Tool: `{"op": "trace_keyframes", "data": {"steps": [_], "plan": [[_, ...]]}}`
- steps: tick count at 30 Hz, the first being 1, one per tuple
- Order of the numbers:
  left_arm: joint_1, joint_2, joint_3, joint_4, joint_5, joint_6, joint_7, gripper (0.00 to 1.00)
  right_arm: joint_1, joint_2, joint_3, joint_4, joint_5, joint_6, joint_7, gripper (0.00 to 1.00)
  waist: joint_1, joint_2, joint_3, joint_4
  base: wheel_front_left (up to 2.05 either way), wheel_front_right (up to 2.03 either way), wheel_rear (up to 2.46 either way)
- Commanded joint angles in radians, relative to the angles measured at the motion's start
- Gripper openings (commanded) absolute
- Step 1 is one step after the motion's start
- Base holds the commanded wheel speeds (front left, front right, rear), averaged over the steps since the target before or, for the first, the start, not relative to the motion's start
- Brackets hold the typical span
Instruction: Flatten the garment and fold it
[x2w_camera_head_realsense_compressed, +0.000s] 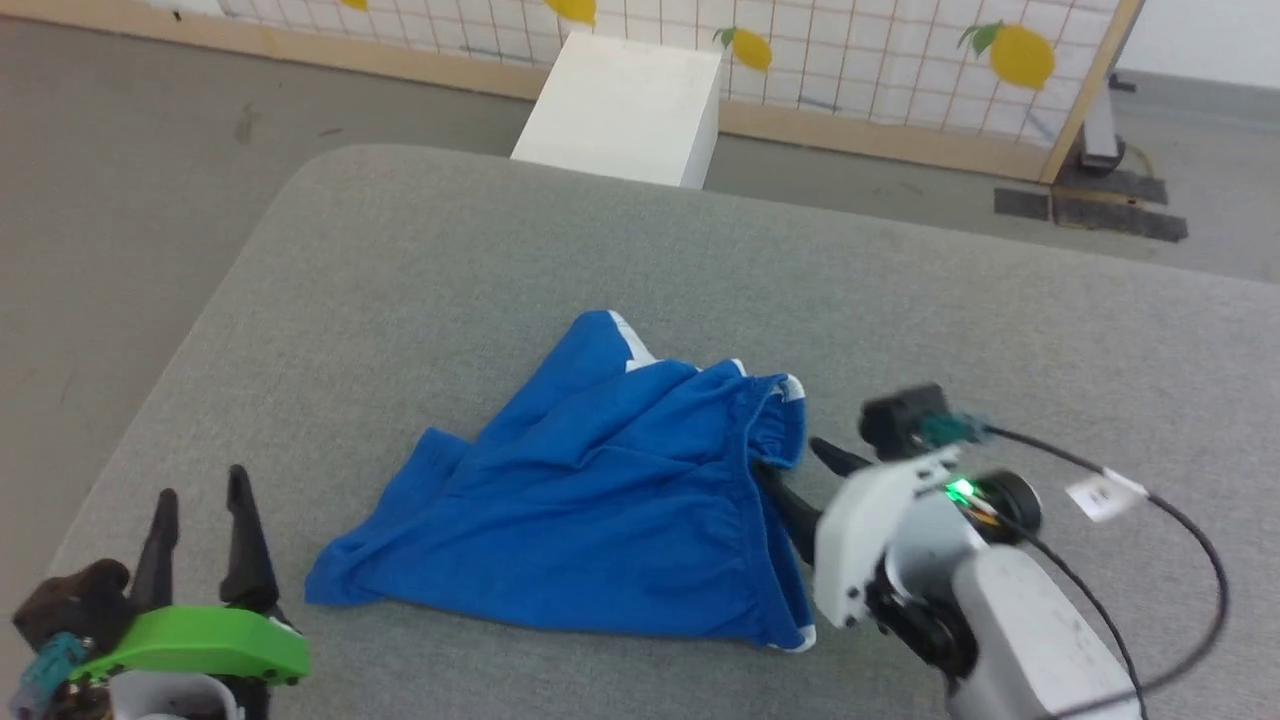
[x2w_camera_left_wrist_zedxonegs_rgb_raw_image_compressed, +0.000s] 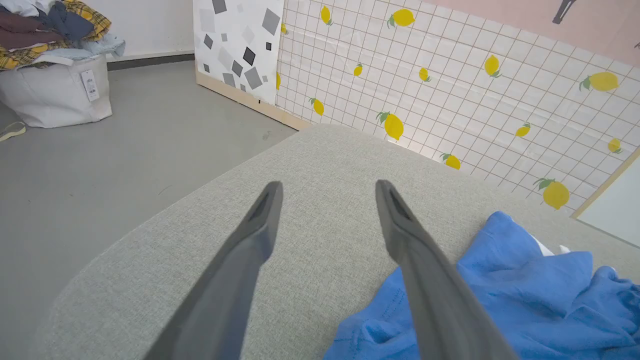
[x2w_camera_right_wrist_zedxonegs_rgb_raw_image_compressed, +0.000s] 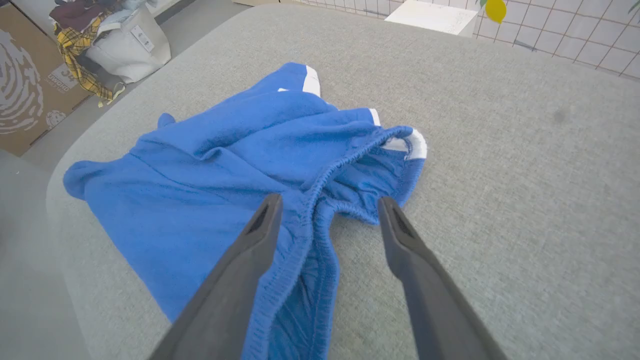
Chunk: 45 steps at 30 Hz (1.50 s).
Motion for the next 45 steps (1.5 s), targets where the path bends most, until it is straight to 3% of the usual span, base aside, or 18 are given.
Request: {"op": "trace_keyframes", "data": {"steps": [1, 7, 15, 16, 17, 24, 28, 36, 37, 38, 45], "plan": [[-0.014, -0.017, 0.0, 0.005, 0.01, -0.011, -0.01, 1.0, -0.041, -0.002, 0.019, 0.019, -0.002, -0.001, 0.019, 1.0, 0.0, 0.0, 0.026, 0.02, 0.0, 0.0, 0.0], [-0.047, -0.061, 0.014, 0.026, 0.036, -0.049, -0.017, 1.0, -0.138, -0.002, 0.082, 0.119, -0.051, -0.001, 0.098, 1.0, 0.0, 0.0, 0.069, 0.054, 0.0, 0.0, 0.0], [-0.075, -0.112, 0.049, 0.042, 0.079, -0.101, -0.018, 1.0, -0.189, -0.002, 0.134, 0.185, -0.036, -0.001, 0.112, 0.97, 0.0, 0.0, 0.105, 0.08, 0.0, 0.0, 0.0], [-0.078, -0.116, 0.052, 0.046, 0.083, -0.106, -0.018, 1.0, -0.194, -0.002, 0.133, 0.189, -0.035, -0.001, 0.107, 0.44, 0.0, 0.0, 0.107, 0.081, 0.0, 0.0, 0.0], [-0.082, -0.121, 0.057, 0.05, 0.088, -0.111, -0.018, 1.0, -0.2, -0.002, 0.134, 0.194, -0.032, -0.001, 0.101, 0.0, 0.0, 0.0, 0.109, 0.082, 0.0, 0.0, 0.0], [-0.099, -0.148, 0.073, 0.073, 0.107, -0.139, -0.018, 1.0, -0.264, -0.002, 0.067, 0.23, -0.011, -0.001, 0.038, 0.0, 0.0, 0.0, 0.12, 0.083, 0.0, 0.0, 0.0], [-0.109, -0.156, 0.076, 0.085, 0.112, -0.149, -0.018, 1.0, -0.327, -0.002, -0.08, 0.294, -0.062, -0.001, 0.006, 0.0, 0.0, 0.0, 0.122, 0.086, 0.0, 0.0, 0.0], [-0.116, -0.159, 0.07, 0.109, 0.113, -0.161, -0.018, 1.0, -0.427, -0.002, -0.469, 0.427, -0.264, -0.001, -0.06, 0.0, 0.0, 0.0, 0.127, 0.086, 0.0, 0.0, 0.0], [-0.116, -0.157, 0.068, 0.113, 0.113, -0.161, -0.018, 1.0, -0.43, -0.002, -0.486, 0.441, -0.278, -0.001, -0.062, 0.07, 0.0, 0.0, 0.127, 0.084, 0.0, 0.0, 0.0], [-0.117, -0.157, 0.065, 0.117, 0.112, -0.162, -0.018, 1.0, -0.433, -0.002, -0.494, 0.456, -0.288, -0.001, -0.066, 1.0, 0.0, 0.0, 0.125, 0.082, 0.0, 0.0, 0.0], [-0.112, -0.145, 0.035, 0.138, 0.105, -0.164, -0.018, 1.0, -0.387, -0.002, -0.435, 0.447, -0.17, -0.001, -0.21, 1.0, 0.0, 0.0, 0.091, 0.057, 0.0, 0.0, 0.0]]}}
